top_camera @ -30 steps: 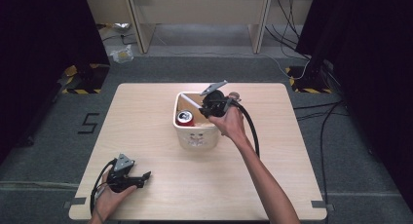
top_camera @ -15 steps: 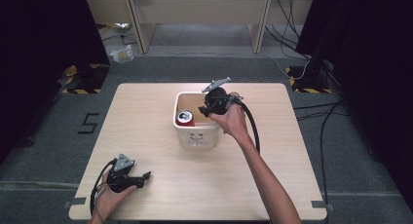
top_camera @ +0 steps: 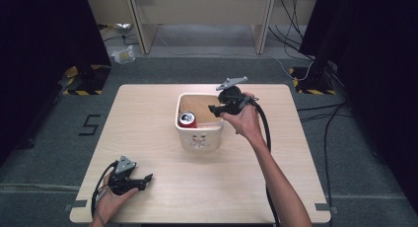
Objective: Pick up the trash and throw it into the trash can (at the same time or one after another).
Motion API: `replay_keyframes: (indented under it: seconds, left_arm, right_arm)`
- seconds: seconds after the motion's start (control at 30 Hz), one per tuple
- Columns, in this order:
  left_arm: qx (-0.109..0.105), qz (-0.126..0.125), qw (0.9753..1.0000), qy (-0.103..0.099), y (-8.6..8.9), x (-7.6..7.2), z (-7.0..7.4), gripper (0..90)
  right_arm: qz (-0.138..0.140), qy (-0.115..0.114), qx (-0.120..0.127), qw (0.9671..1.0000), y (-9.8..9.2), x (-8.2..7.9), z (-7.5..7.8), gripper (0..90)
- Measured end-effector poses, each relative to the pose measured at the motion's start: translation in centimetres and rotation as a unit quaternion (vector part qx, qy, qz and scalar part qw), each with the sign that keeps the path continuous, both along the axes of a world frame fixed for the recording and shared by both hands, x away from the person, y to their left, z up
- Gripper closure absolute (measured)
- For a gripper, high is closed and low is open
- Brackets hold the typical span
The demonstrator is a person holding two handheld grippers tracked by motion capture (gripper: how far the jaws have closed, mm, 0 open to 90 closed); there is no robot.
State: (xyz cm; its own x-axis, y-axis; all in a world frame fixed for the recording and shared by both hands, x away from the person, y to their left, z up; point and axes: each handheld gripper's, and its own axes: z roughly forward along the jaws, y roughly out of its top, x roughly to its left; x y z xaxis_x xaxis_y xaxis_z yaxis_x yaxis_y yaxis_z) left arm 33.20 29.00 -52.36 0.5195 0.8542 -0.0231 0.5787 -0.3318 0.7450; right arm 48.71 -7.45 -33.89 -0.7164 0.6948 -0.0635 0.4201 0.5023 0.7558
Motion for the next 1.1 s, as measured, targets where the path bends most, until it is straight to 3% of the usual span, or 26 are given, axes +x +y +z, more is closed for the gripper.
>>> replay_keyframes:
  seconds: [0.53, 1.1]
  left_arm:
    - [0.000, 0.000, 1.0000, 0.001, 0.0, 0.0, 0.0, 17.4]
    - [0.000, 0.000, 1.0000, 0.001, 0.0, 0.0, 0.0, 17.5]
  right_arm:
    - [-0.036, -0.024, 0.019, 0.9989, -1.4, -0.4, 0.5, 28.0]
    - [-0.055, -0.034, 0.032, 0.9974, -3.0, -0.5, 0.3, 27.1]
